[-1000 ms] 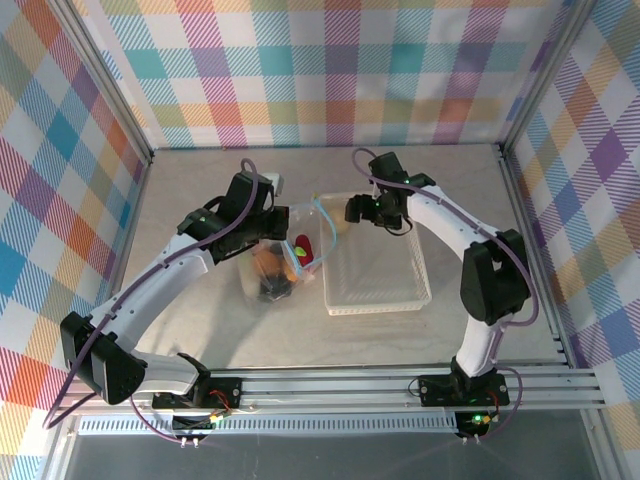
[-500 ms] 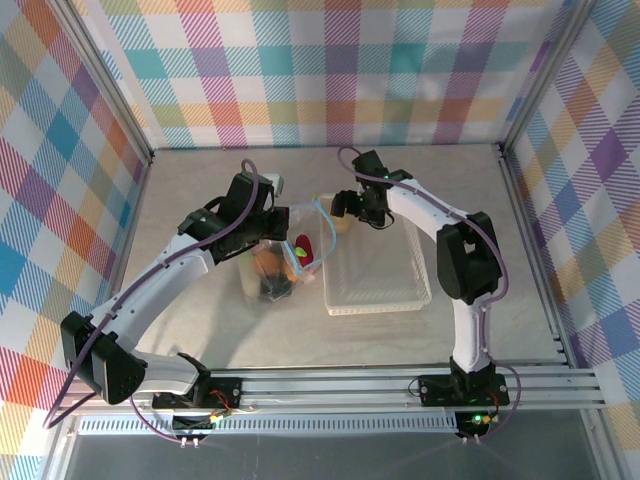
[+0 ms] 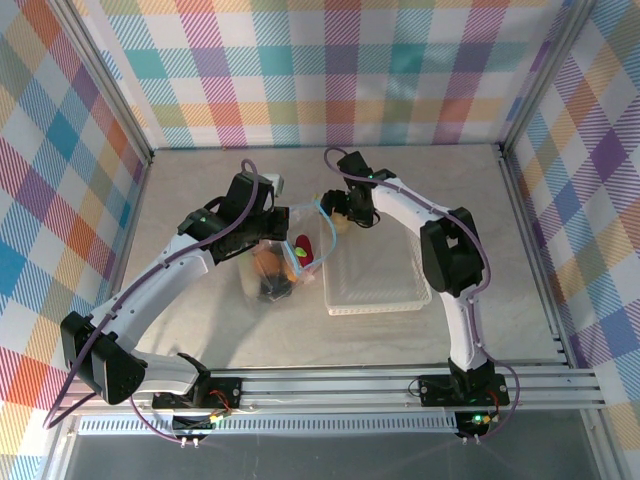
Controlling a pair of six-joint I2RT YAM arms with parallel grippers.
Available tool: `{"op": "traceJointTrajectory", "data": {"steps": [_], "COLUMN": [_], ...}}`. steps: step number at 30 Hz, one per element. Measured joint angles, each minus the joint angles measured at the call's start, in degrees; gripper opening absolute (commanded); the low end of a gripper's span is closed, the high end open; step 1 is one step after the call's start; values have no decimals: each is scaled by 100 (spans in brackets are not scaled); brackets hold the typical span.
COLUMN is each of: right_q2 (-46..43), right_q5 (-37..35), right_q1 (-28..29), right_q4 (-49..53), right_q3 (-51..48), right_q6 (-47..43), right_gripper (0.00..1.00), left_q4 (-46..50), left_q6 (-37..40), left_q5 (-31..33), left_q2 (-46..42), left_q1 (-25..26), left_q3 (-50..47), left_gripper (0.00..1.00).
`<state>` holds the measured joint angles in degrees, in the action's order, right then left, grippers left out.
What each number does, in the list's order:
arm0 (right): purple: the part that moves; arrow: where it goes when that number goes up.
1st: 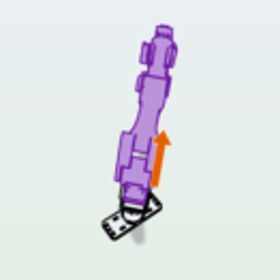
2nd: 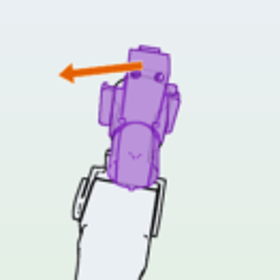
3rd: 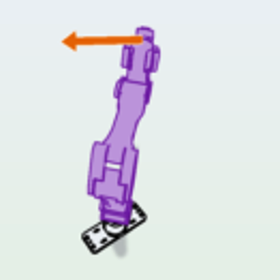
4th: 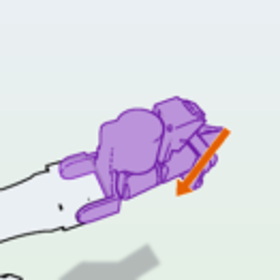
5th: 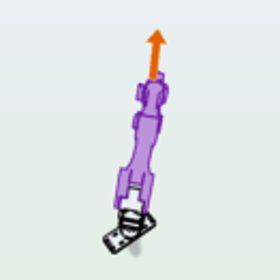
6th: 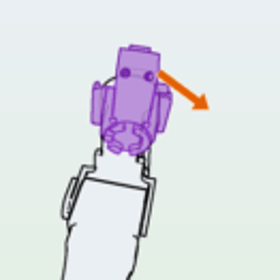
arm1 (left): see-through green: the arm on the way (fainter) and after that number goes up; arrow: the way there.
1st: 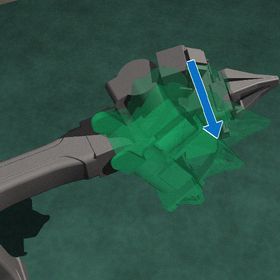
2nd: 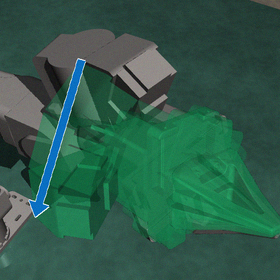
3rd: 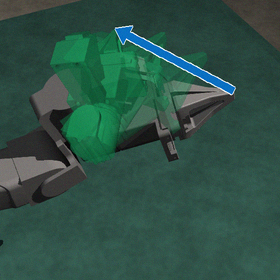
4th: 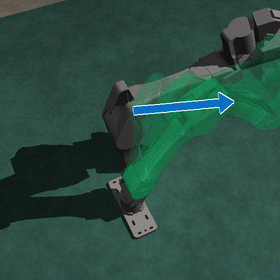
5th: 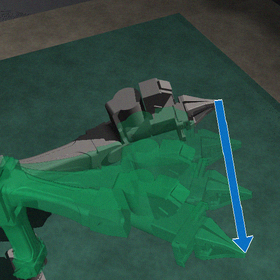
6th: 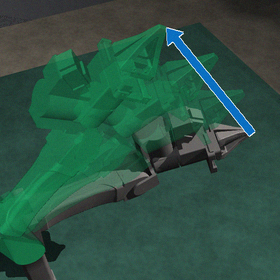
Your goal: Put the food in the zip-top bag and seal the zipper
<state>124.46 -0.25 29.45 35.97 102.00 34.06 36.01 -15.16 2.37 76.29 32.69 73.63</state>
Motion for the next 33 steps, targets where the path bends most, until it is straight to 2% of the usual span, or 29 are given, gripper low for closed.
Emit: {"op": "traceJointTrajectory", "data": {"steps": [4,14,16,19,20,23,29,33], "right_q2": [61,234,216,48,-61,-492,-1738,-2879], "right_q5": [-85,-63,-66,-105,-138,-302,-636,-562], "right_q1": [-4,-7,-7,-7,-7,-7,-7,9], "right_q4": [26,107,61,-33,-37,-52,-63,-136], "right_q3": [2,-22,-90,-354,-461,-835,-1440,-1897], "right_q6": [4,24,17,-48,-74,-142,-463,-708], "right_gripper": [90,79,75,63,58,54,54,54], "left_q4": [0,0,0,0,0,0,-17,-42], "left_q6": [0,0,0,0,0,0,-2,-7], "left_q5": [0,0,0,-9,-24,-48,-144,-190], "left_q2": [0,0,0,0,0,0,66,201], "left_q1": [0,0,0,0,0,0,0,0], "left_q3": [0,0,0,0,0,0,0,0], "left_gripper": [0,0,0,0,0,0,0,0]}}
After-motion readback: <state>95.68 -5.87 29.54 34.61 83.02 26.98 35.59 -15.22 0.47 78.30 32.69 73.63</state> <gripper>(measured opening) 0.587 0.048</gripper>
